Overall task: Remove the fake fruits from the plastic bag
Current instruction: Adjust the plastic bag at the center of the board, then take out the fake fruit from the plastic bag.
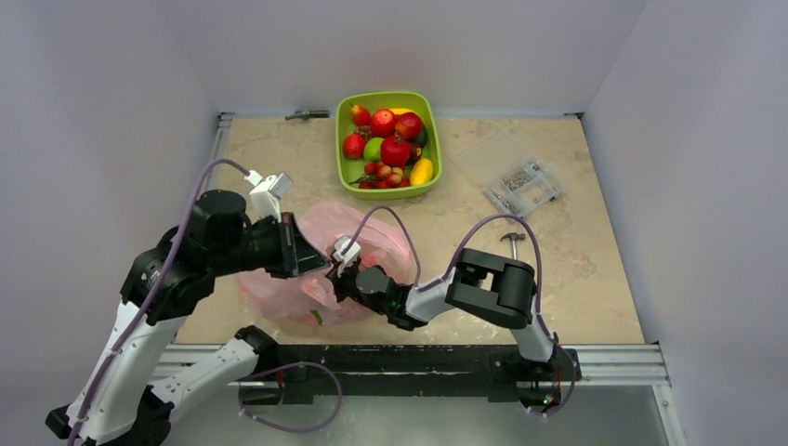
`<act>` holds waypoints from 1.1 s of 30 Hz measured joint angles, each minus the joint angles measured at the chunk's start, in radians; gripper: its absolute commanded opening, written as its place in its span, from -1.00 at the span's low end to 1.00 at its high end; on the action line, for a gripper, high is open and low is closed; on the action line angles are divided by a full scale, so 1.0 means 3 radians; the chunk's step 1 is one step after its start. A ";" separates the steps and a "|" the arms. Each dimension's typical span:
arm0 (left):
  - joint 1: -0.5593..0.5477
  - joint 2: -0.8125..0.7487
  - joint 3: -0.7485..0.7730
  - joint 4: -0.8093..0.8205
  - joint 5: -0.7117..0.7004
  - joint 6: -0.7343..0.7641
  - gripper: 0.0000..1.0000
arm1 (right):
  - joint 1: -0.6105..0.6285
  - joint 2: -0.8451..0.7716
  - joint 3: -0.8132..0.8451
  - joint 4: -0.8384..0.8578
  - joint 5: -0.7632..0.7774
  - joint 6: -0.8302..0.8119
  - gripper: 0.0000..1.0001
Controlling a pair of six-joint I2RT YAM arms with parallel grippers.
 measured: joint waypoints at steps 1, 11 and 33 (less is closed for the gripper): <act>-0.0034 0.0009 -0.0001 0.0075 0.0048 -0.0006 -1.00 | -0.0009 -0.0001 -0.0045 0.0032 -0.0001 0.0009 0.98; -0.0090 -0.1189 -0.0903 -0.0432 -0.0320 -0.0020 -1.00 | -0.0090 -0.0111 -0.0291 0.0187 0.0042 0.0031 0.98; -0.0090 -0.1902 -0.1443 -0.1359 -0.0734 -0.0070 -1.00 | 0.0036 -0.0100 0.0023 0.0150 -0.0067 -0.0261 0.98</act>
